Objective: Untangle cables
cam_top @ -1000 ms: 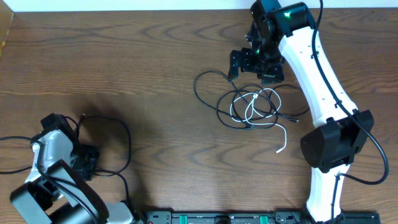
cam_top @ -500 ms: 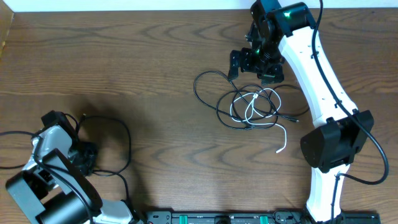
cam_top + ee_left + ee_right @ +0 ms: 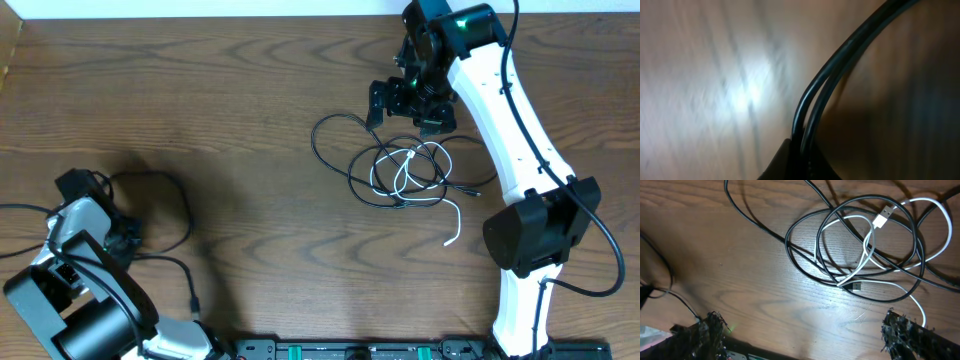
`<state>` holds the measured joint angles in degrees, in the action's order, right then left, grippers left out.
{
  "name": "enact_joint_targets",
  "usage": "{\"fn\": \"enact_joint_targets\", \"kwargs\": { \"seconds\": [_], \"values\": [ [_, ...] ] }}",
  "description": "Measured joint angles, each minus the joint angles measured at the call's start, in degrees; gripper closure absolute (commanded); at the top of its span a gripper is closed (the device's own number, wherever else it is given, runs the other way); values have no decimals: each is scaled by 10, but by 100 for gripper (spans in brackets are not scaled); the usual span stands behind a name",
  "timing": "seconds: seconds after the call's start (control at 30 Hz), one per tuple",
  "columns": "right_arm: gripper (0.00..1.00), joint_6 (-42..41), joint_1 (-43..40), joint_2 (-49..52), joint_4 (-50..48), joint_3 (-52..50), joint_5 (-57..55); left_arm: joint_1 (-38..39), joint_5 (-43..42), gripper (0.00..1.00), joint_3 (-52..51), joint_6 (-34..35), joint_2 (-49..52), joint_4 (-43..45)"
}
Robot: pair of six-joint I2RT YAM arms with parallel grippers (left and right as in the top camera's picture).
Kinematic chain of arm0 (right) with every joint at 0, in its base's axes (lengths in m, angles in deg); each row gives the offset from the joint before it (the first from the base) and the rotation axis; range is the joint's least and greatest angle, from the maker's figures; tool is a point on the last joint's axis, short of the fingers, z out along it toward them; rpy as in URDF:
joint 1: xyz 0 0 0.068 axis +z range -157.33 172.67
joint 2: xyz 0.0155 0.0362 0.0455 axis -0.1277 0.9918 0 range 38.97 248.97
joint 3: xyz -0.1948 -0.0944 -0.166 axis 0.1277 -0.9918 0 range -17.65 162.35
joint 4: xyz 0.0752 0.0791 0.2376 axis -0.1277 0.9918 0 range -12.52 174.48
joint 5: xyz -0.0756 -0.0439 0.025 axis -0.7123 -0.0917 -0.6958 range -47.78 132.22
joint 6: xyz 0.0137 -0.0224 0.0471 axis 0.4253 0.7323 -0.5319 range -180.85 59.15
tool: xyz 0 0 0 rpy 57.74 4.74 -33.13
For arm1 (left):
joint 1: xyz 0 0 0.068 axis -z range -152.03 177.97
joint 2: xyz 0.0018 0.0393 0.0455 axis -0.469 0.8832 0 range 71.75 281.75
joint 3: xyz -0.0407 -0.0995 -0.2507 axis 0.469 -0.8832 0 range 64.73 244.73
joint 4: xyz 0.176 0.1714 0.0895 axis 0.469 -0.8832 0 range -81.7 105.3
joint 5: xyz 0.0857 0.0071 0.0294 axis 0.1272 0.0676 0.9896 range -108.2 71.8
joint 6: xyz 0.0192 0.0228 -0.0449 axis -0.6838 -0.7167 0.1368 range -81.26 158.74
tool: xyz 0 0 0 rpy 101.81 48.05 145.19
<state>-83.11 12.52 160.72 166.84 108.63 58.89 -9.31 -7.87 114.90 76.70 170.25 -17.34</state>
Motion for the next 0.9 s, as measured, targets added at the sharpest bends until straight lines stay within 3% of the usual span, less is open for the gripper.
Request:
{"fn": "enact_joint_targets", "kwargs": {
  "seconds": [0.53,0.6,0.63,0.83,0.9],
  "values": [
    [1,0,6,0,0,0,0,-53,-165,91,184,-39,40,-60],
    [1,0,6,0,0,0,0,-53,-170,63,191,-39,27,-63],
    [1,0,6,0,0,0,0,-53,-172,58,191,-41,22,-68],
    [1,0,6,0,0,0,0,-53,-177,42,182,-46,18,-110],
    [1,0,6,0,0,0,0,-53,-172,41,167,-48,18,-115]
  ]
}}
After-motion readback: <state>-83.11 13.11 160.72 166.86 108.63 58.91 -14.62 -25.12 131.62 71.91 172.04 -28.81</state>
